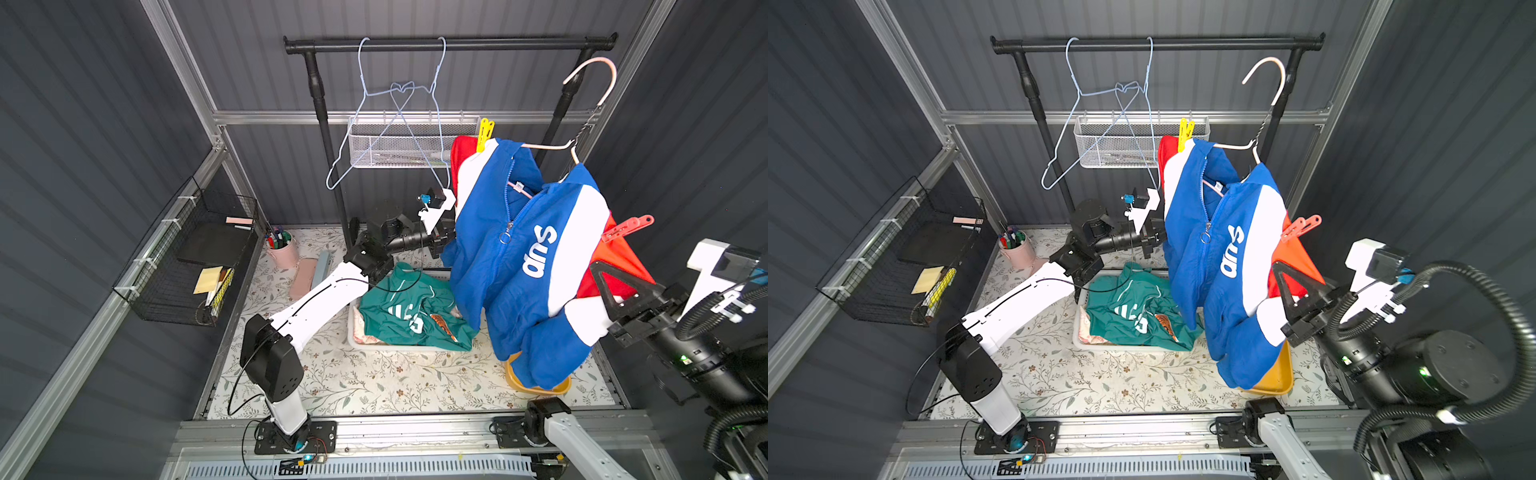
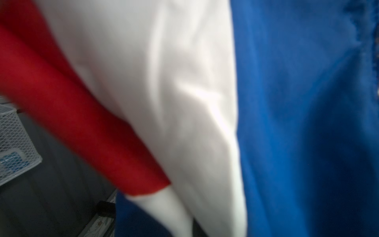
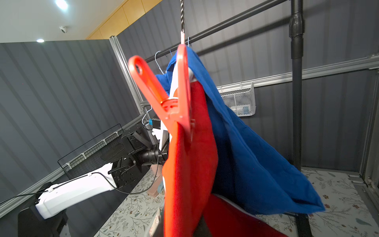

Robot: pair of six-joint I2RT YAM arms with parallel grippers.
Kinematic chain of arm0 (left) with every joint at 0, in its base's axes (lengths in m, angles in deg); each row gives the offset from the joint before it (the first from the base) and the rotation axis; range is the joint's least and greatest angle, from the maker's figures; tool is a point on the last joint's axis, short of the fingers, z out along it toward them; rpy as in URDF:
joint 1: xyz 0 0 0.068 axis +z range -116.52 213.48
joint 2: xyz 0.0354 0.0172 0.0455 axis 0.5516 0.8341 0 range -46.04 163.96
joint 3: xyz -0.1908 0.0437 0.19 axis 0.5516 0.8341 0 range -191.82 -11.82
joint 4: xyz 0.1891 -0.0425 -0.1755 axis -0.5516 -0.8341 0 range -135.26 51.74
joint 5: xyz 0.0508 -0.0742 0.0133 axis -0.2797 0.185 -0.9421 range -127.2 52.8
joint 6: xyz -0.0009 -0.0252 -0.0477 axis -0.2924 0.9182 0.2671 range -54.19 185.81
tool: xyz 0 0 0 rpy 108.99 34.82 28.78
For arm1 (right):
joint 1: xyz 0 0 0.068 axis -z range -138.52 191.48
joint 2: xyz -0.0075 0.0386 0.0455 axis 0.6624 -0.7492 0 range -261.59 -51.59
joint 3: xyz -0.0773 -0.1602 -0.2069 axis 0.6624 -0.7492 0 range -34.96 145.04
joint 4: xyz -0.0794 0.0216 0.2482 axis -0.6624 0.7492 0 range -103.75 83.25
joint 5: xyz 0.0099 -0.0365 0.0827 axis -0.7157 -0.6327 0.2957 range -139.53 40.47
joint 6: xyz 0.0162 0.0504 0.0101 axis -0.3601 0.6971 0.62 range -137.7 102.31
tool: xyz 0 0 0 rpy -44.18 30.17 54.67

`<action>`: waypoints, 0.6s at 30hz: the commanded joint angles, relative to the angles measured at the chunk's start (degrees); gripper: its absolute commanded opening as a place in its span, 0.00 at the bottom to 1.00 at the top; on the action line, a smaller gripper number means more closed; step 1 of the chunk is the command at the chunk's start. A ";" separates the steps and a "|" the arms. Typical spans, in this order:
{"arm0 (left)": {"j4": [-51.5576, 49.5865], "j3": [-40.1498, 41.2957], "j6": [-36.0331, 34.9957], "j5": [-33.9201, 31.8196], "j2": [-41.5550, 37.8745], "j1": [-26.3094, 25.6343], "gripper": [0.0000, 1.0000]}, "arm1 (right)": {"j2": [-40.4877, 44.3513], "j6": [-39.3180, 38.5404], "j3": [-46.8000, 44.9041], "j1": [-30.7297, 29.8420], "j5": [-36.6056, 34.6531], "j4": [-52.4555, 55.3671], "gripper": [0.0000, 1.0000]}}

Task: Remove the clothespins securing jackets to the hanger
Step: Adjust the jacket in the basket.

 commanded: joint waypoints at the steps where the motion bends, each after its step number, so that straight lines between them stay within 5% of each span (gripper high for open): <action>1: 0.90 0.06 1.77 3.18 -3.35 -0.93 0.00 | 0.37 -1.35 1.31 0.05 3.34 -10.42 0.00; 10: -0.07 8.31 5.32 -3.69 -16.17 -0.95 0.00 | -4.13 3.54 -1.07 0.08 14.13 -19.50 0.00; 18: -11.16 11.44 6.23 -21.99 -24.74 -0.86 0.00 | -11.20 11.99 -7.04 -0.31 23.39 -35.94 0.00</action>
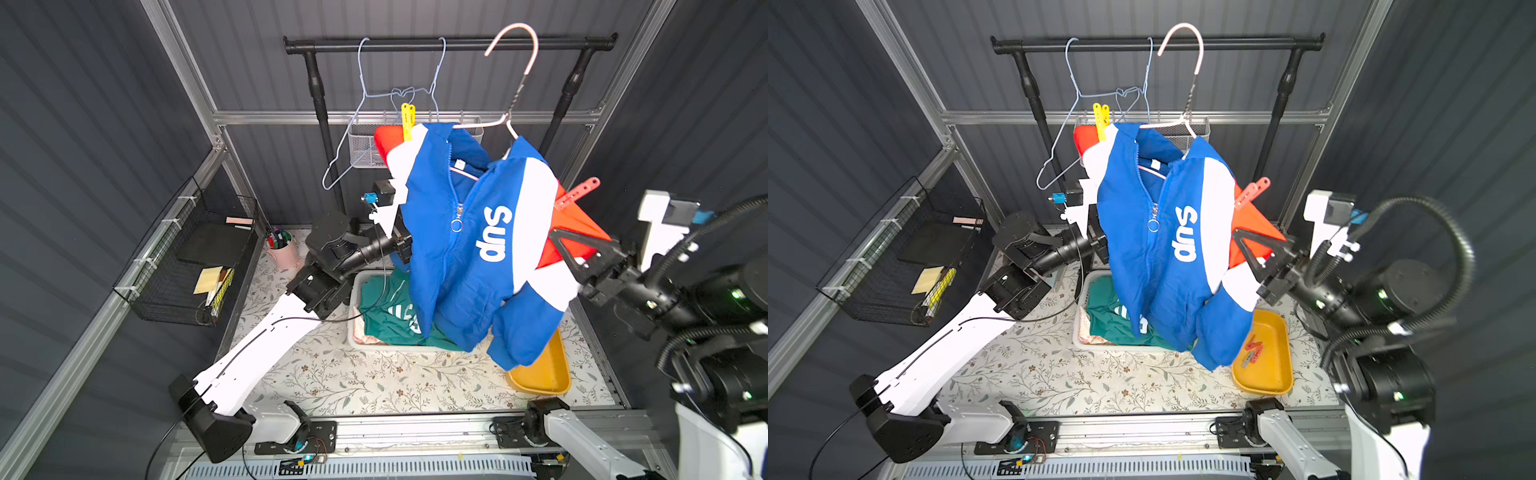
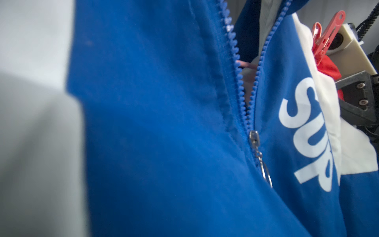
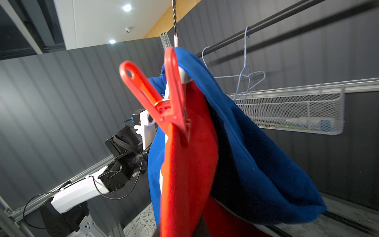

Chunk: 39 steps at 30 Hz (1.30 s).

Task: Remove the clothespins securing jackets to the hanger
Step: Adjust the jacket in the basket.

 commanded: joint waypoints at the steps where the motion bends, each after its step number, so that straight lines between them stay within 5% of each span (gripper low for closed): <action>1: -7.45 1.25 0.97 -8.77 -2.18 -0.68 0.00 | -3.12 4.61 -2.08 -0.93 3.96 -16.66 0.00; 7: -11.65 2.13 1.08 -14.59 -4.40 -0.42 0.00 | -10.85 -8.77 0.19 -19.47 -6.52 -12.37 0.00; 12: -14.43 4.64 0.98 -18.32 -6.60 -0.24 0.00 | -14.85 -8.89 -1.81 -23.98 -7.25 -17.55 0.00; 25: -20.60 10.44 0.53 -29.60 -11.15 0.33 0.00 | -23.07 -4.34 -14.66 -25.21 -5.61 -36.03 0.00; 39: -13.07 21.48 -1.38 -22.89 -6.01 0.42 0.00 | -20.63 0.24 -33.38 -20.21 -3.47 -47.40 0.00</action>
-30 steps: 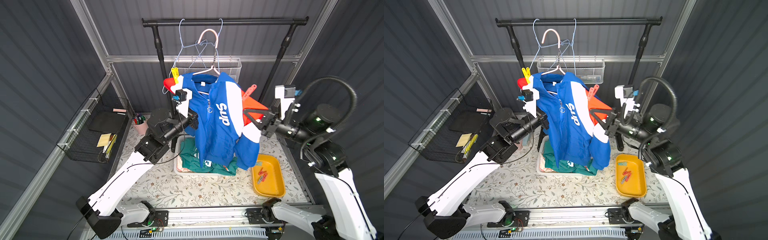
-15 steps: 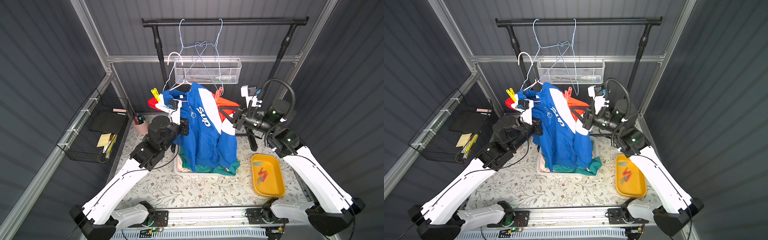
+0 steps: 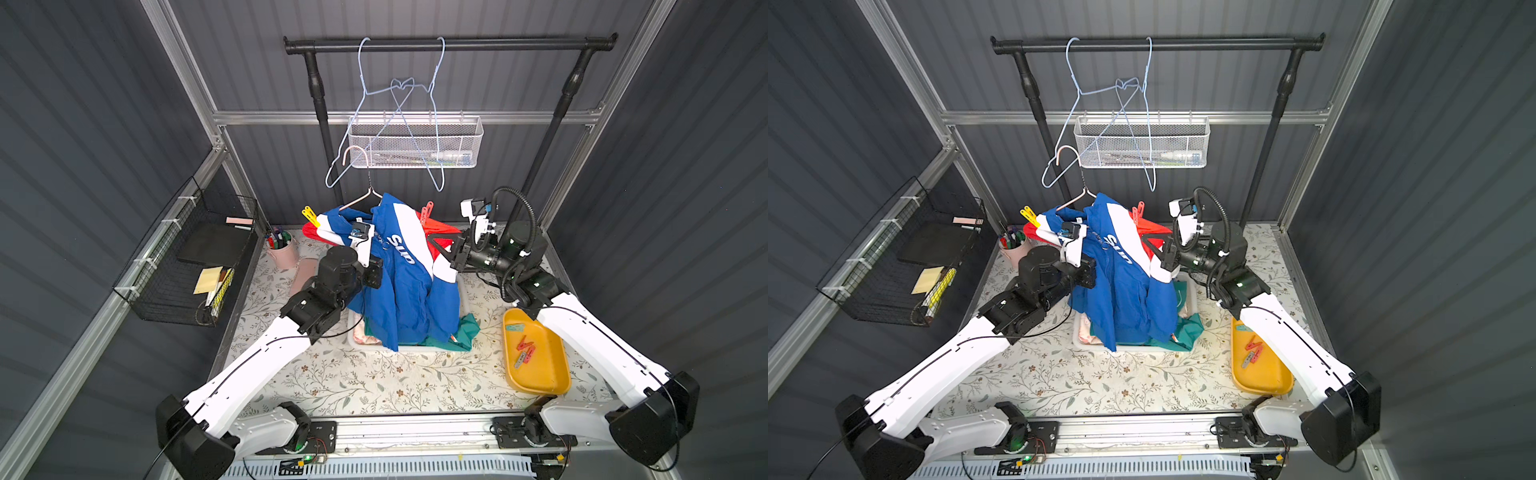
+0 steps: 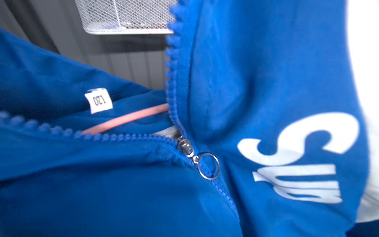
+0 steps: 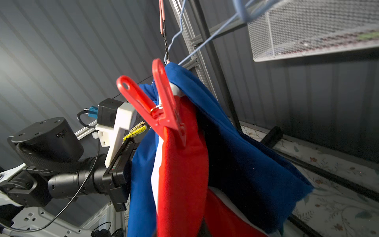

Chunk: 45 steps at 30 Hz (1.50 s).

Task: Remove the clothespins securing jackets to the hanger
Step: Adjust the jacket in the basket.

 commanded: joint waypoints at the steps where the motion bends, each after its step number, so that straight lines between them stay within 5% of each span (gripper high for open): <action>1: 7.21 2.18 -1.87 12.55 2.11 -2.56 0.00 | 1.80 2.22 -3.91 -0.06 2.17 -8.03 0.00; 19: 23.53 11.11 4.20 18.48 13.36 -2.64 0.00 | 9.32 -0.61 -17.78 0.51 0.44 -0.87 0.00; 41: 34.99 22.77 12.52 15.64 22.75 -2.63 0.00 | -5.35 6.39 -31.32 -1.06 -0.80 -12.06 0.00; 45: 29.63 19.93 12.46 11.11 18.13 -2.57 0.26 | -4.34 5.87 -31.68 -0.78 -1.96 -11.06 0.00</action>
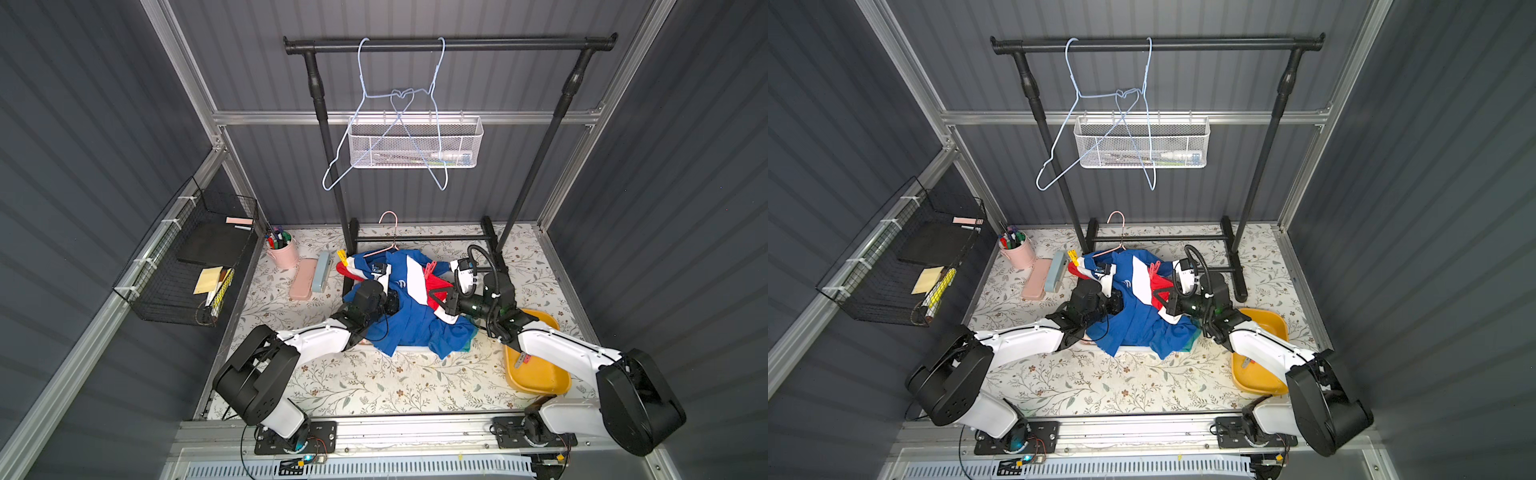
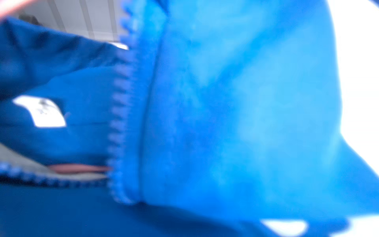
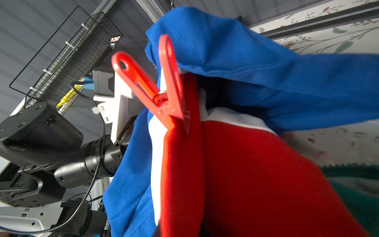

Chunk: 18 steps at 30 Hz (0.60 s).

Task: Remove the clothespins securing jackets to the hanger
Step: Adjust the jacket in the basket.

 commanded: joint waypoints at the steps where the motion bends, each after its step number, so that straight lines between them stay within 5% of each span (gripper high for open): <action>1: -4.88 -3.32 0.09 1.87 -3.51 -2.37 0.30 | -1.00 -0.38 -1.27 -1.43 0.79 3.61 0.00; 4: -8.74 -7.07 -0.26 -4.11 -5.86 -2.45 0.39 | -0.18 -1.81 -0.66 -1.04 0.52 5.63 0.00; 8: -11.42 -8.82 -1.19 -3.03 -10.89 -2.37 0.46 | -0.02 -2.78 -0.01 -0.20 1.12 7.05 0.00; 18: -15.98 -13.19 -2.70 -1.34 -18.36 -2.36 0.46 | 0.88 -4.24 0.62 0.73 2.01 9.08 0.00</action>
